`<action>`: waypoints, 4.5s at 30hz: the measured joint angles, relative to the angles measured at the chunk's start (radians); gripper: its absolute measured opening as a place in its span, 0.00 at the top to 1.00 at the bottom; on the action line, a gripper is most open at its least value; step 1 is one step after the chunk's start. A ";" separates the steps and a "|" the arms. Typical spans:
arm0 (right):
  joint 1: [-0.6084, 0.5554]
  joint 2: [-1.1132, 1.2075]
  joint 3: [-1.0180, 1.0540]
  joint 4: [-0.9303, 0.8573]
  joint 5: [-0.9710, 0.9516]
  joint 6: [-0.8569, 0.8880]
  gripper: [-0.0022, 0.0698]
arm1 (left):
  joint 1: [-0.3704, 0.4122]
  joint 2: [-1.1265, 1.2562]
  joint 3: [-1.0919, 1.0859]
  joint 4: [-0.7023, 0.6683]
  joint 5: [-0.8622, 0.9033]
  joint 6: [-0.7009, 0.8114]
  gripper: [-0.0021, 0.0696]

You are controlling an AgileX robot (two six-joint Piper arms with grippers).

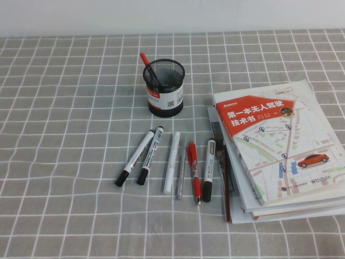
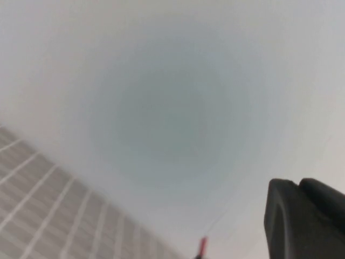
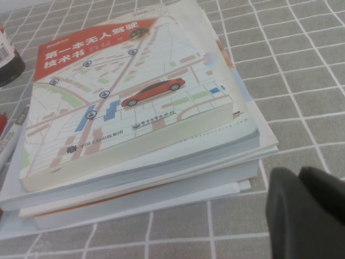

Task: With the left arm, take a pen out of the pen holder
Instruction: 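Take a marker out of the pen holder and lay it on the table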

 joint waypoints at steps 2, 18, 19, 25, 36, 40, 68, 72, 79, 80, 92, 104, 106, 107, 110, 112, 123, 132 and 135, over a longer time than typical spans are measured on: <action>0.000 0.000 0.000 0.000 0.000 0.000 0.99 | 0.000 0.000 0.000 0.003 -0.085 -0.110 0.97; 0.000 0.000 0.000 0.000 0.000 0.000 0.99 | -0.050 0.108 -0.226 0.397 0.286 -0.352 0.97; 0.000 0.000 0.000 0.000 0.000 0.000 0.99 | -0.070 0.148 -0.273 0.431 0.302 -0.325 0.97; 0.000 0.000 0.000 0.000 0.000 0.000 0.99 | -0.188 0.445 -0.486 0.489 0.321 -0.169 0.97; 0.000 0.000 0.000 0.000 0.000 0.000 0.99 | -0.298 1.035 -0.729 0.511 0.216 -0.036 0.64; 0.000 0.000 0.000 0.000 0.000 0.000 0.99 | -0.299 1.205 -0.838 0.515 0.166 -0.096 0.38; 0.000 0.000 0.000 0.000 0.000 0.000 0.99 | -0.299 1.961 -1.366 0.563 -0.092 -0.308 0.34; 0.000 0.000 0.000 0.000 0.000 0.000 0.99 | -0.299 2.028 -1.414 0.556 -0.107 -0.319 0.34; 0.000 0.000 0.000 0.000 0.000 0.000 0.99 | -0.299 2.099 -1.490 0.556 -0.119 -0.343 0.35; 0.000 0.000 0.000 0.000 0.000 0.000 0.99 | -0.299 2.104 -1.495 0.556 -0.119 -0.345 0.36; 0.000 0.000 0.000 0.000 0.000 0.000 0.99 | -0.299 2.116 -1.498 0.608 -0.146 -0.363 0.91; 0.000 0.000 0.000 0.000 0.000 0.000 0.99 | -0.299 2.001 -1.498 0.696 -0.176 -0.344 0.91; 0.000 0.000 0.000 0.000 0.000 0.000 0.99 | -0.299 1.961 -1.498 0.757 -0.165 -0.347 0.91; 0.000 0.000 0.000 0.000 0.000 0.000 0.99 | -0.299 1.935 -1.498 0.795 -0.154 -0.357 0.91; 0.000 0.000 0.000 0.000 0.000 0.000 0.99 | -0.299 1.849 -1.498 0.913 -0.120 -0.431 0.91; 0.000 0.000 0.000 0.000 0.000 0.000 0.99 | -0.299 1.777 -1.498 1.039 -0.106 -0.549 0.91; 0.000 0.000 0.000 0.000 0.000 0.000 0.99 | -0.290 1.485 -1.479 1.724 -0.608 -1.363 0.91; 0.000 0.000 0.000 0.000 0.000 0.000 0.99 | -0.283 1.481 -1.227 1.760 -0.556 -1.422 0.91; 0.000 0.000 0.000 0.000 0.000 0.000 0.99 | -0.283 1.481 -1.138 1.760 -0.435 -1.393 0.91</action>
